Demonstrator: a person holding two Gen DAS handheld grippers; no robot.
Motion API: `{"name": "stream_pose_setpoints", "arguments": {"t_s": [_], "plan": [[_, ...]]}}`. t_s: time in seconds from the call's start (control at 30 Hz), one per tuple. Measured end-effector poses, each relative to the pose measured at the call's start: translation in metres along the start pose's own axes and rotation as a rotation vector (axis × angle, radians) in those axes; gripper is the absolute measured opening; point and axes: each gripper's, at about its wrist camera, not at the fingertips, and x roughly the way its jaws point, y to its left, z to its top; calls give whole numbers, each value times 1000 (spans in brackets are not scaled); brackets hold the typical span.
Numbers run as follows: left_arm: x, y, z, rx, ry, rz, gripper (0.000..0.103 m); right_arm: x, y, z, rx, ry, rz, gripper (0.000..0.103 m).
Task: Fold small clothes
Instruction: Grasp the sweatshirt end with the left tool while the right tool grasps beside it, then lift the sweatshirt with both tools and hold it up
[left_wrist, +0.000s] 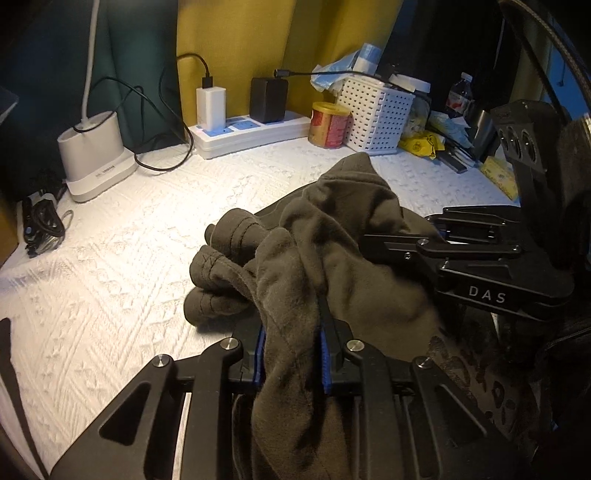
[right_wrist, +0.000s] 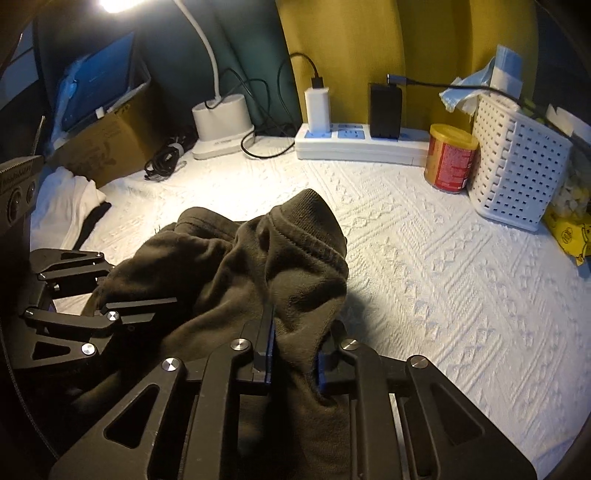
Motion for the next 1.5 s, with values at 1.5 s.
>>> {"name": "stream_pose_setpoints", "arguments": {"t_s": [1.5], "plan": [[-160, -66, -28, 94, -416, 58, 18, -197, 92, -24, -105, -394, -20, 15]]}}
